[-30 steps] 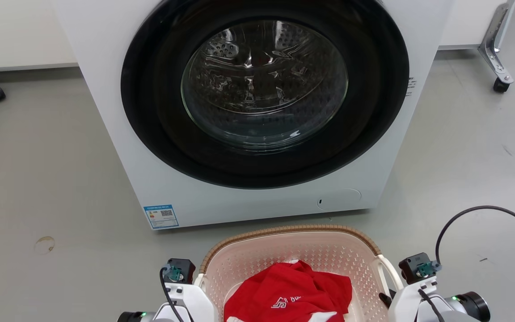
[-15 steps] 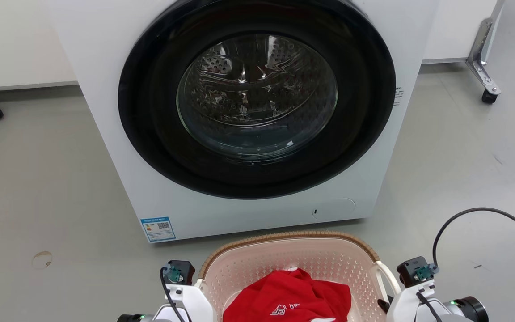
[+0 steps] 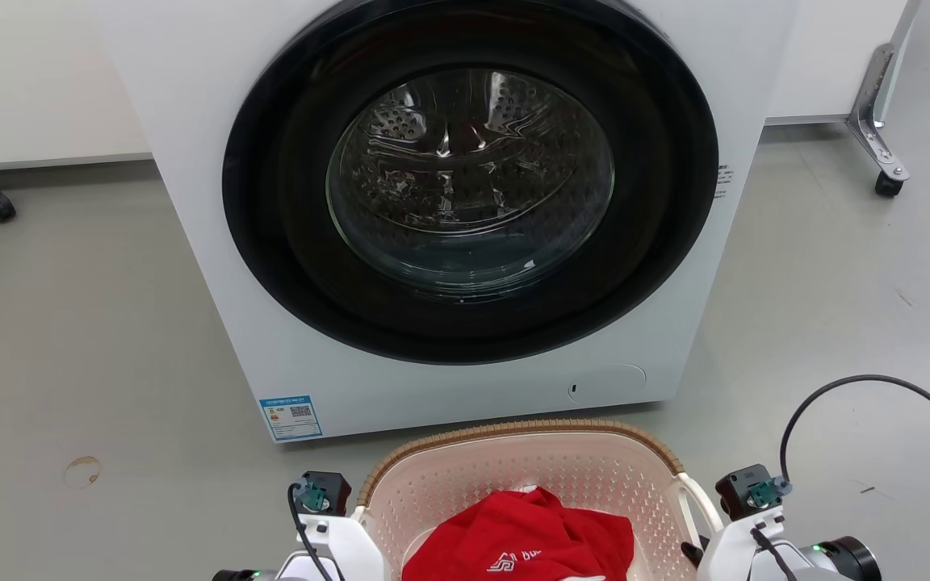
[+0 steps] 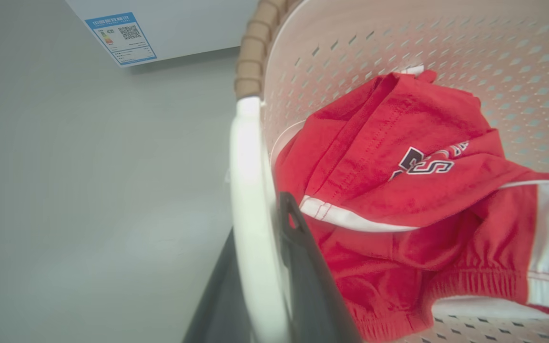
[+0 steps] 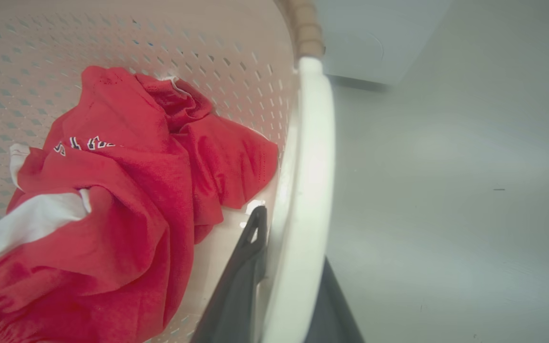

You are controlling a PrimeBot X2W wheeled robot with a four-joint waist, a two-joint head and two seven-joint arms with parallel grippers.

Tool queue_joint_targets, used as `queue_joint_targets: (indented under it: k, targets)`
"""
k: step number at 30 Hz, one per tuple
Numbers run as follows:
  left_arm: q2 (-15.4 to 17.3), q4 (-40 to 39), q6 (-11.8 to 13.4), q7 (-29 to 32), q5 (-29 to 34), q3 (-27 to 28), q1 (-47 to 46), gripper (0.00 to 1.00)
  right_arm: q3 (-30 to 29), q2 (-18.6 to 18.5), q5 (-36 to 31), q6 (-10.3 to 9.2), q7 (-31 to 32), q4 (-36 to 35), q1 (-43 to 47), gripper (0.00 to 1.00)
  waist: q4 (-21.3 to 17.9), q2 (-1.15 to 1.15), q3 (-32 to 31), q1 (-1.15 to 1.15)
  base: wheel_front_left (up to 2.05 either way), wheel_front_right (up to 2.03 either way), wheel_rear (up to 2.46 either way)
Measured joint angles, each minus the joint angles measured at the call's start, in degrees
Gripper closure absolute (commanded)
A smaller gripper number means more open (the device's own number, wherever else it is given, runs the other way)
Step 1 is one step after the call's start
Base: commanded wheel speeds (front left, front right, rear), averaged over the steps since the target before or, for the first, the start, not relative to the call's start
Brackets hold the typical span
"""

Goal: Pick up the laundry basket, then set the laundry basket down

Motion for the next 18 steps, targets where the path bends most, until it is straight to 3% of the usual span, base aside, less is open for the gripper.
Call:
queue_joint_targets:
  k: [18]
  targets:
    - [0.0, 0.1, 0.0, 0.0, 0.0, -0.1, 0.0, 1.0, 1.1, 0.0, 1.1, 0.0, -0.1, 0.0, -0.3, 1.0, 0.1, 0.0, -0.2, 0.0, 0.0, 0.0, 0.0]
